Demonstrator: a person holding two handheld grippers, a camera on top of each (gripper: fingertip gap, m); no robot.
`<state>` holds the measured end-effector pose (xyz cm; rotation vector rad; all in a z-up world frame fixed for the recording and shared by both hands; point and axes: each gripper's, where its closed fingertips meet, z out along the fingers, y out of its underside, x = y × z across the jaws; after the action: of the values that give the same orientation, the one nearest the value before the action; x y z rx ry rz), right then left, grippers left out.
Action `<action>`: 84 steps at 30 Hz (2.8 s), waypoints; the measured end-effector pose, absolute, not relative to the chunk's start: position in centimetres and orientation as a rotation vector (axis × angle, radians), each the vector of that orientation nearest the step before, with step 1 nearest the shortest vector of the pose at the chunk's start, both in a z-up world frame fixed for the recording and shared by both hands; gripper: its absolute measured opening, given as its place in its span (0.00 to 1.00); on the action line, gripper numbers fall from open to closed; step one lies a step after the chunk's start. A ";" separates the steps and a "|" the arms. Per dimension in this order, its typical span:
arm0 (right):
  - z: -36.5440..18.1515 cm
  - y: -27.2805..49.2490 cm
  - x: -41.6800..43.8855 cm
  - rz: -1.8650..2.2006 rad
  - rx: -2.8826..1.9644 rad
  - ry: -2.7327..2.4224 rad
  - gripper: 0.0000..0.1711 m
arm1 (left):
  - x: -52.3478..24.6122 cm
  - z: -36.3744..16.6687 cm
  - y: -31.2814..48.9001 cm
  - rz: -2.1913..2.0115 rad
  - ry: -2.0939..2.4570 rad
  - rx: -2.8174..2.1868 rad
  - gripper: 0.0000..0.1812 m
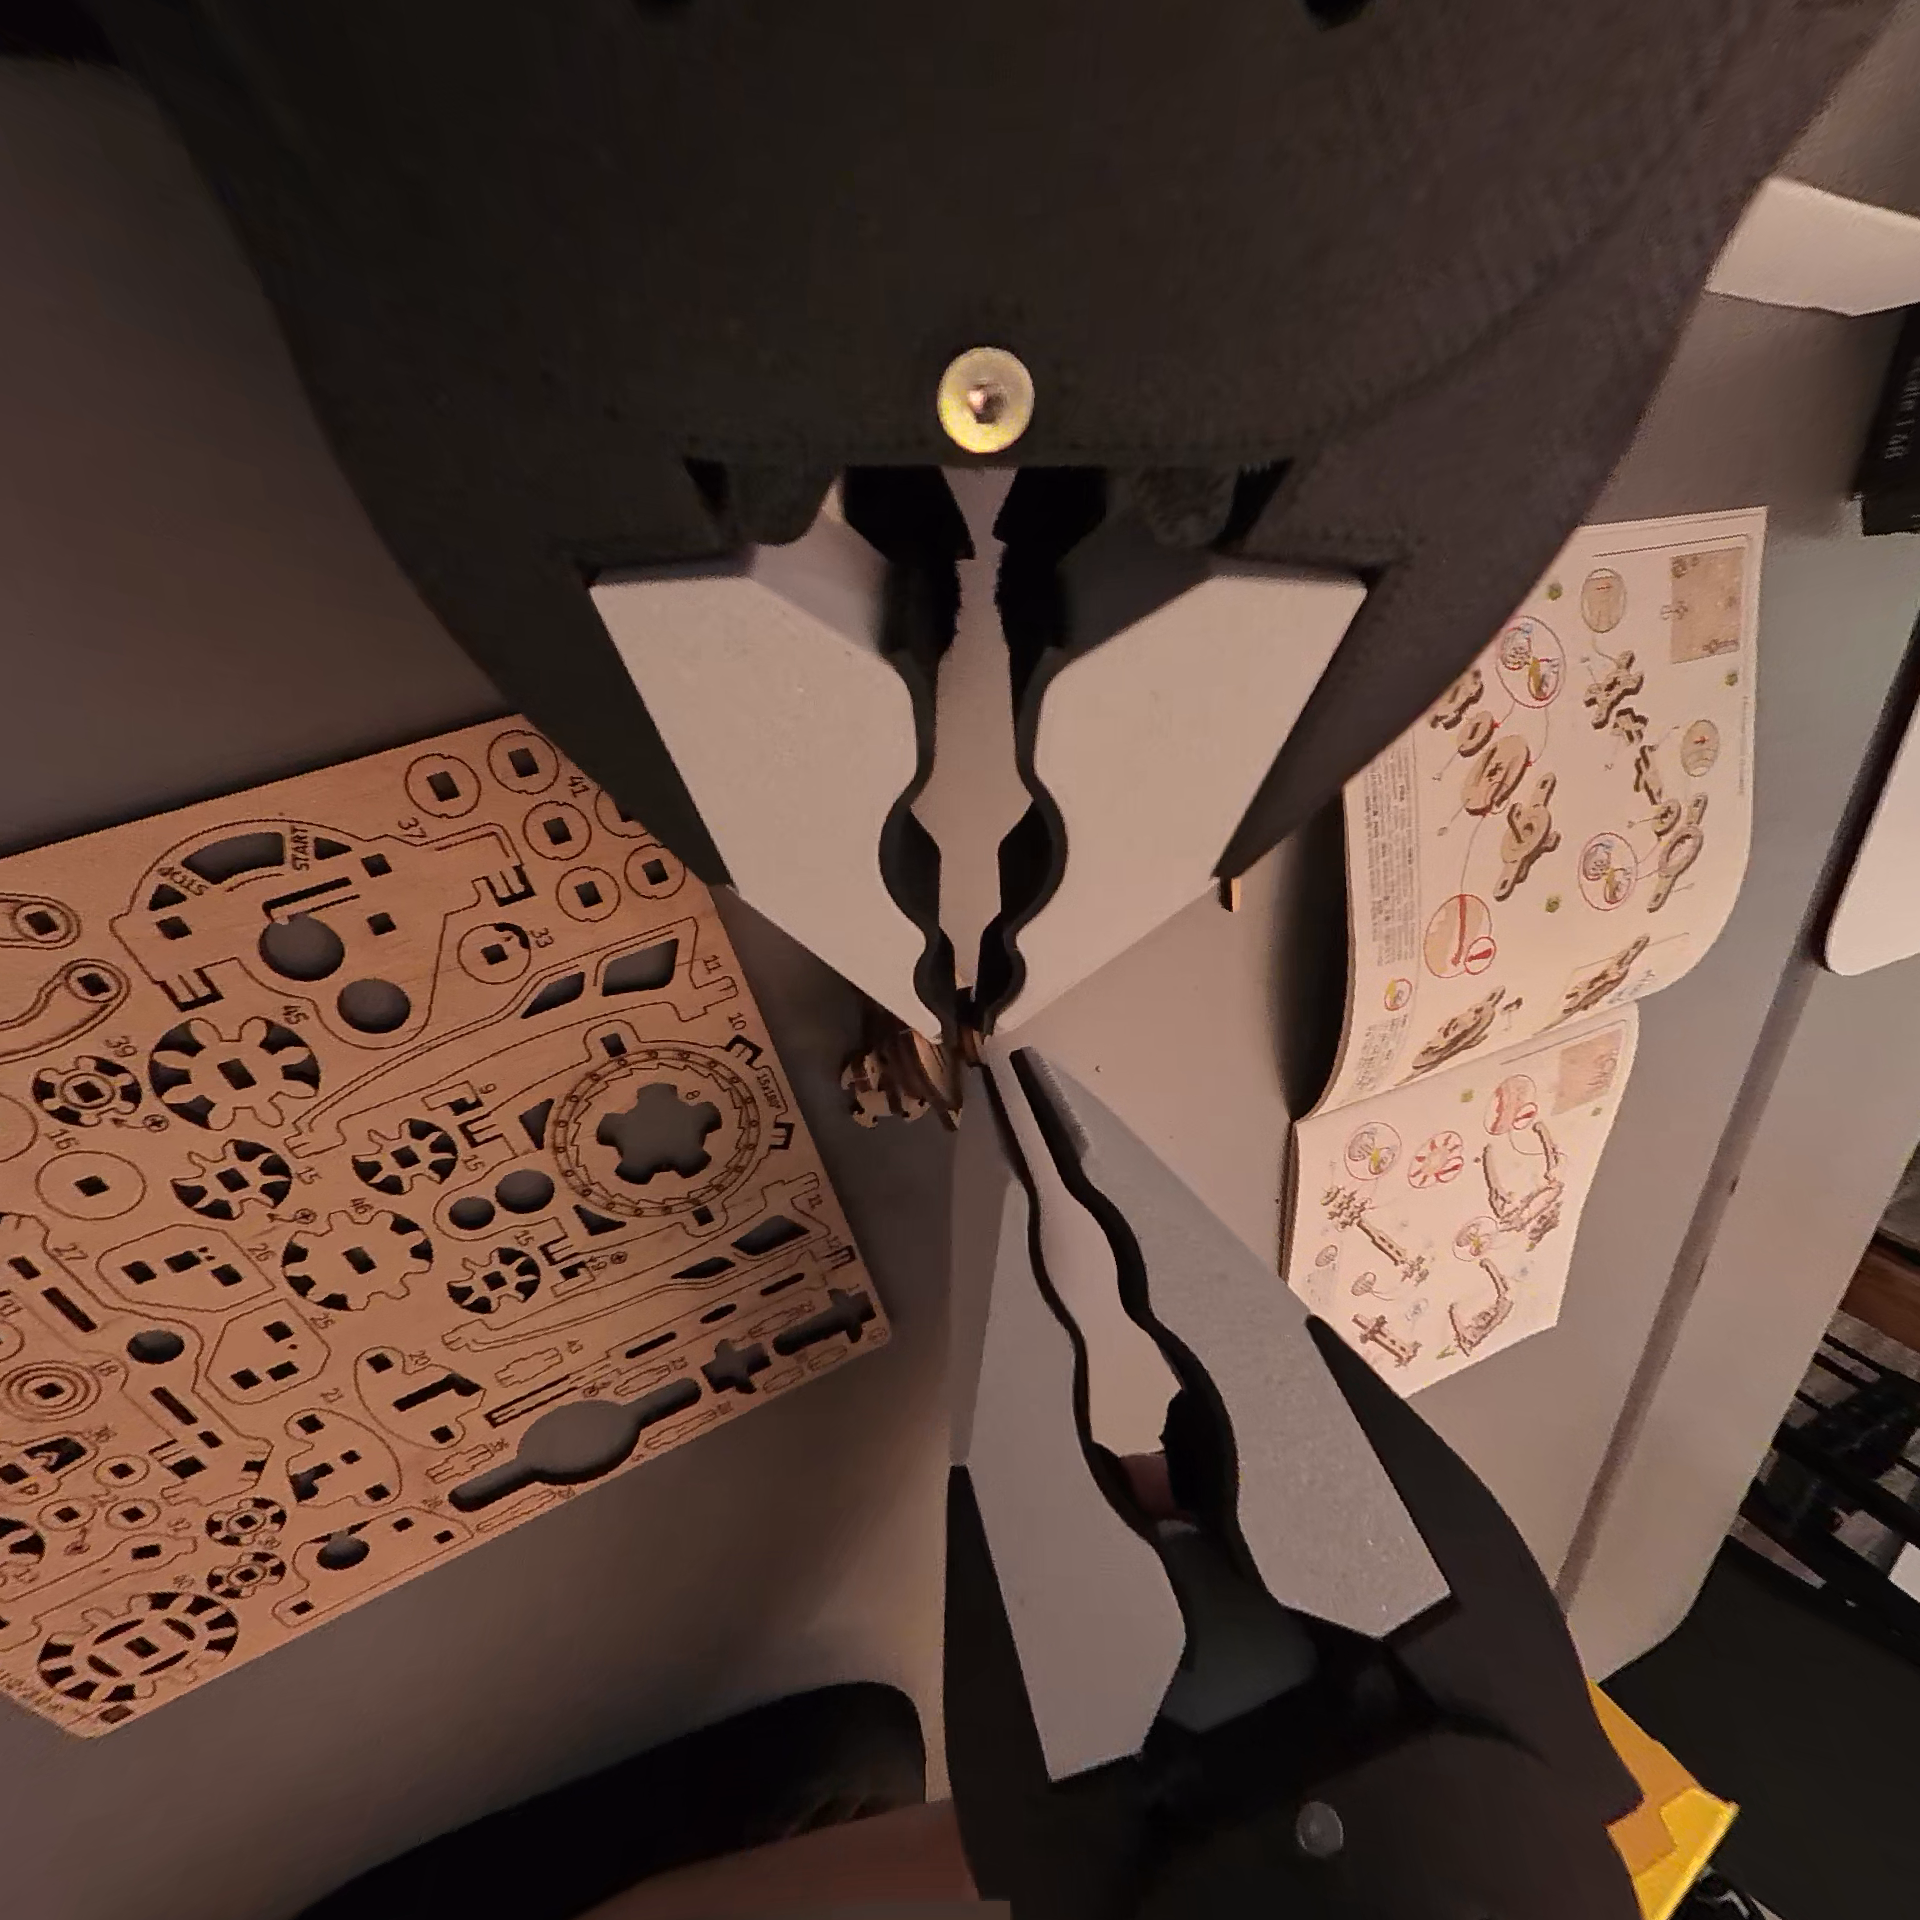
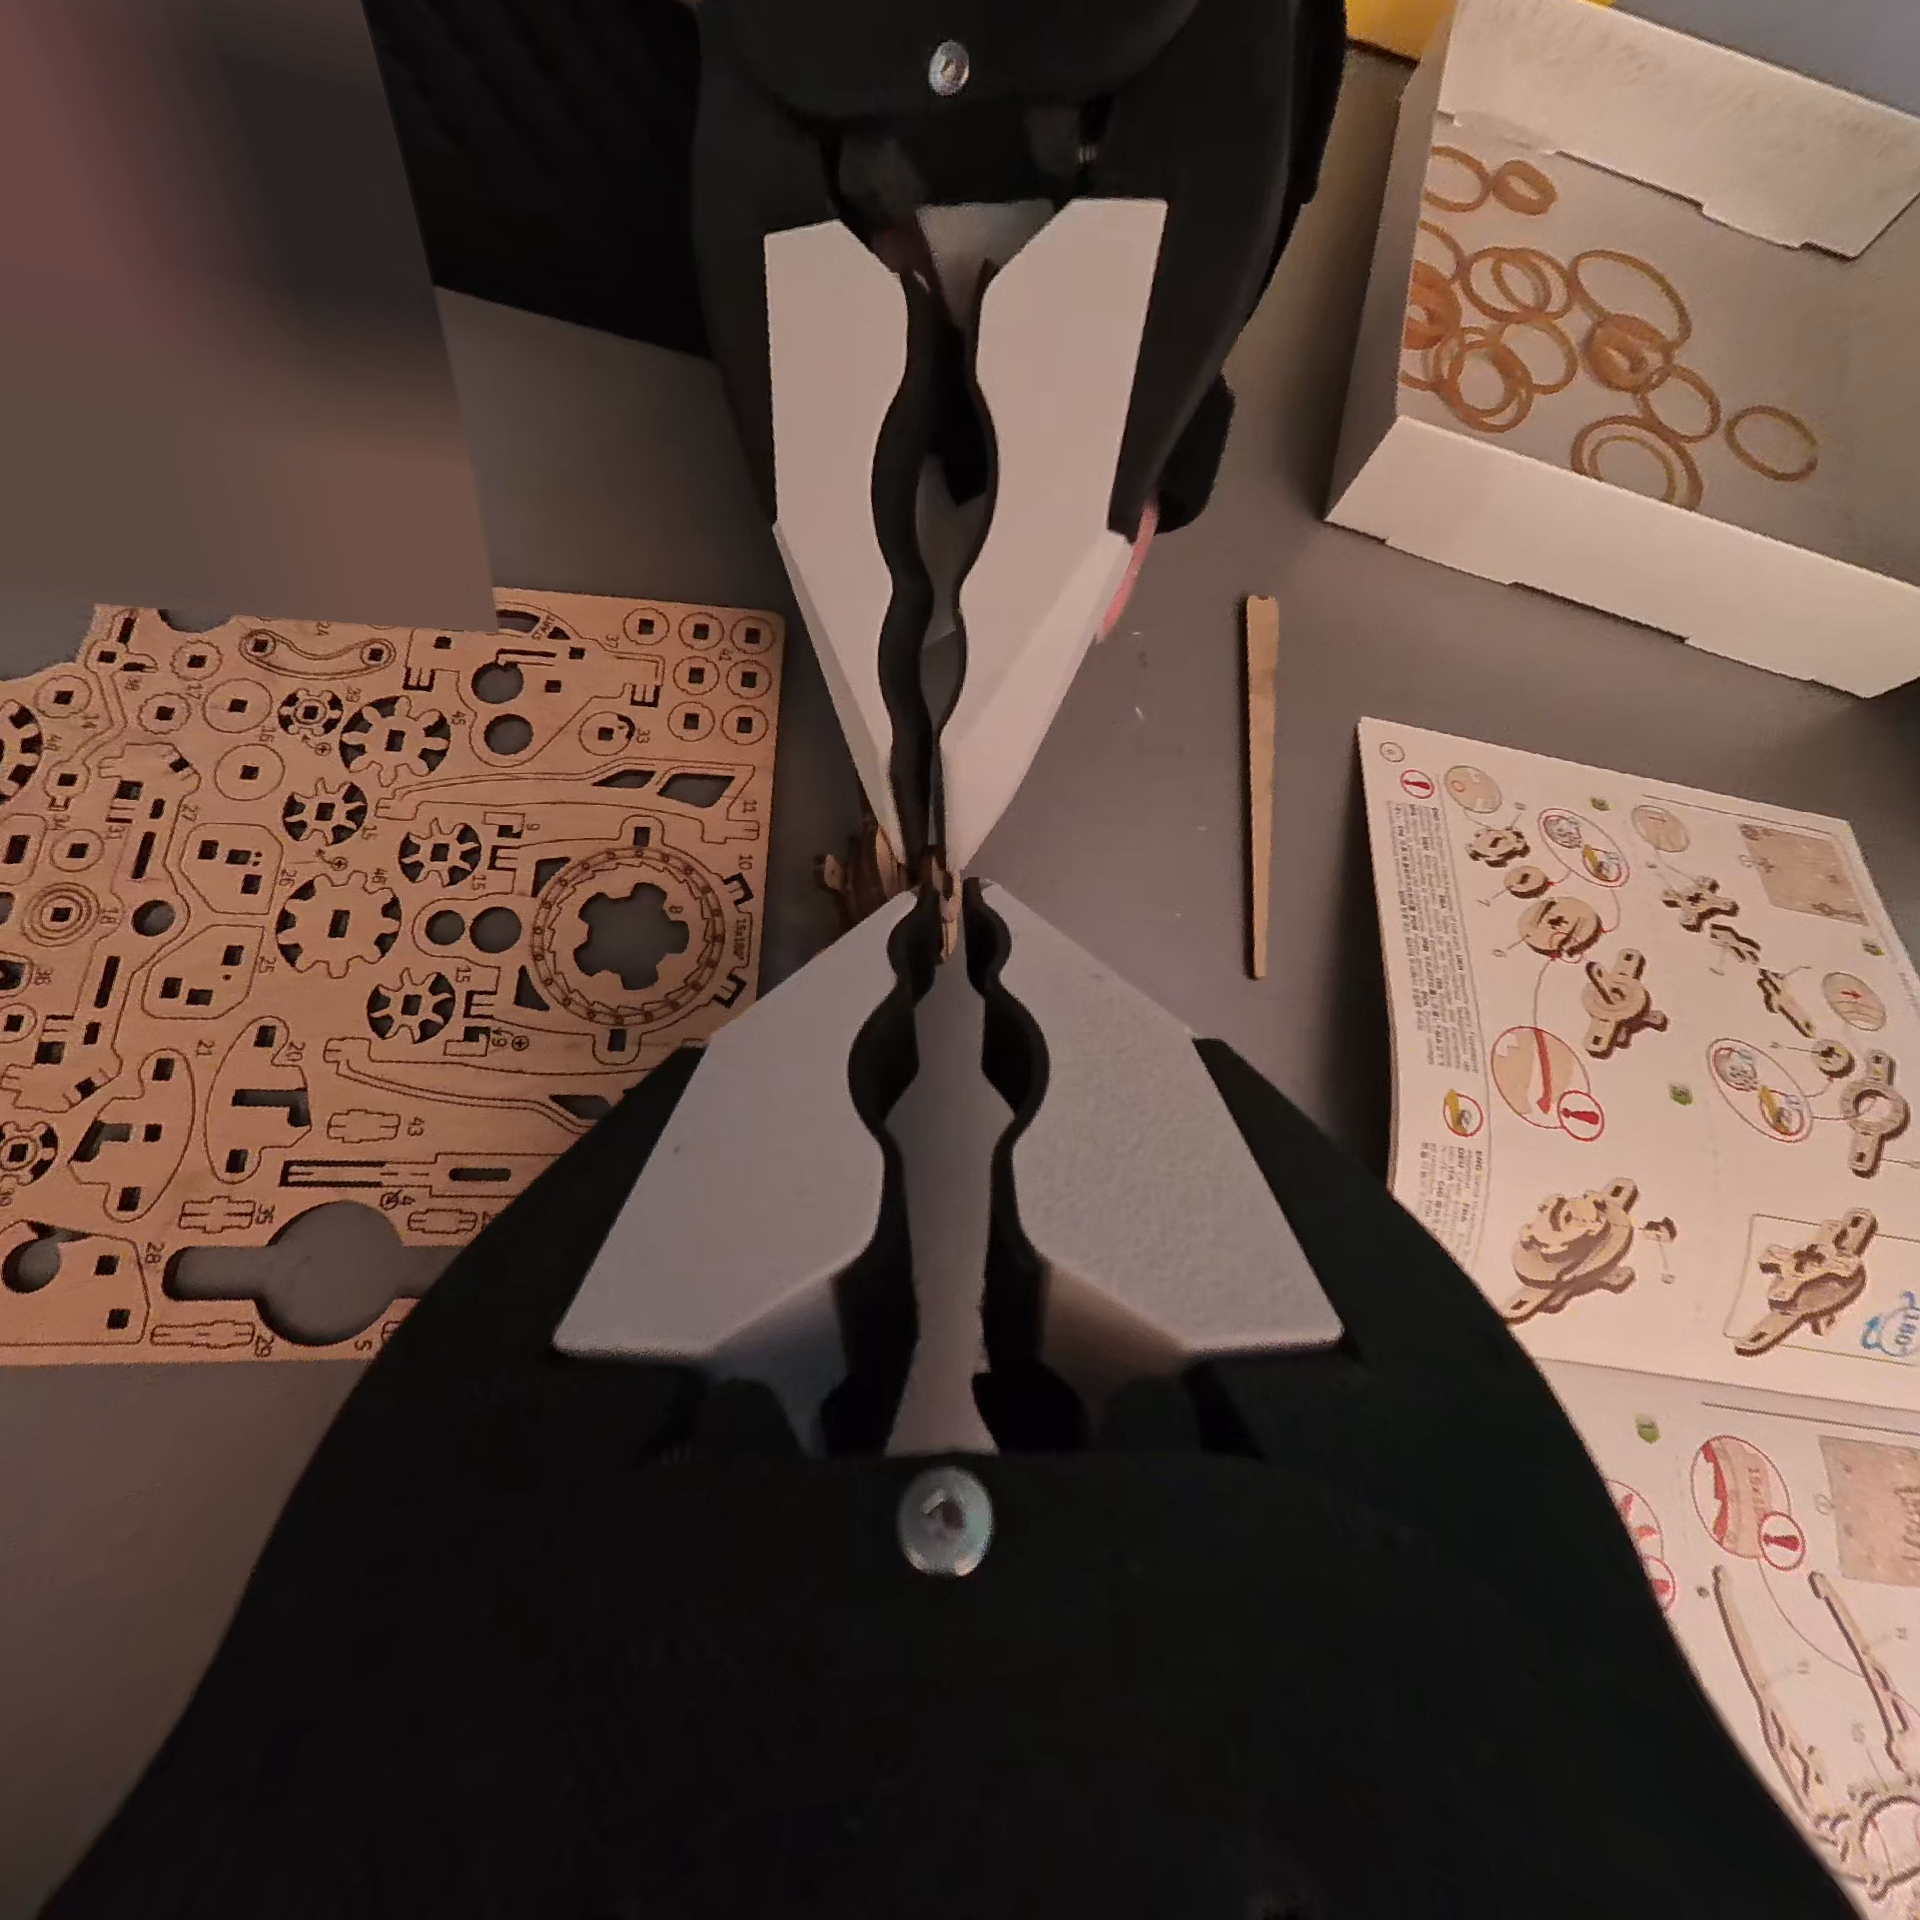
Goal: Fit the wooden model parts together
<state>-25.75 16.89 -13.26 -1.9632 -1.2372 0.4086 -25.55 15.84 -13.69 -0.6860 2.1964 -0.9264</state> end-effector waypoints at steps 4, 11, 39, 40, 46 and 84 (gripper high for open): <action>-13.1 16.9 -25.9 0.450 -1.961 -1.247 0.03 | -25.6 -13.7 16.0 -0.956 2.202 -0.710 0.01; -13.2 16.9 -26.2 0.464 -1.984 -1.324 0.03 | -25.6 -13.7 16.0 -0.992 2.208 -0.721 0.01; -13.4 16.4 -26.5 0.564 -1.969 -1.361 0.04 | -25.9 -13.4 15.5 -0.900 2.189 -0.586 0.01; -13.4 16.3 -26.6 0.587 -1.970 -1.351 0.04 | -25.9 -13.4 15.4 -0.894 2.187 -0.577 0.01; -13.4 16.1 -26.7 0.687 -1.957 -1.290 0.05 | -25.8 -13.3 15.5 -0.885 2.166 -0.569 0.05; -13.7 15.9 -27.0 0.729 -1.993 -1.371 0.02 | -26.0 -13.6 15.2 -0.943 2.273 -0.621 0.00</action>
<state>-27.01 15.90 -13.75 -1.9926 -1.3708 0.7285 -26.02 15.24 -13.62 -0.6207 2.2728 -0.9433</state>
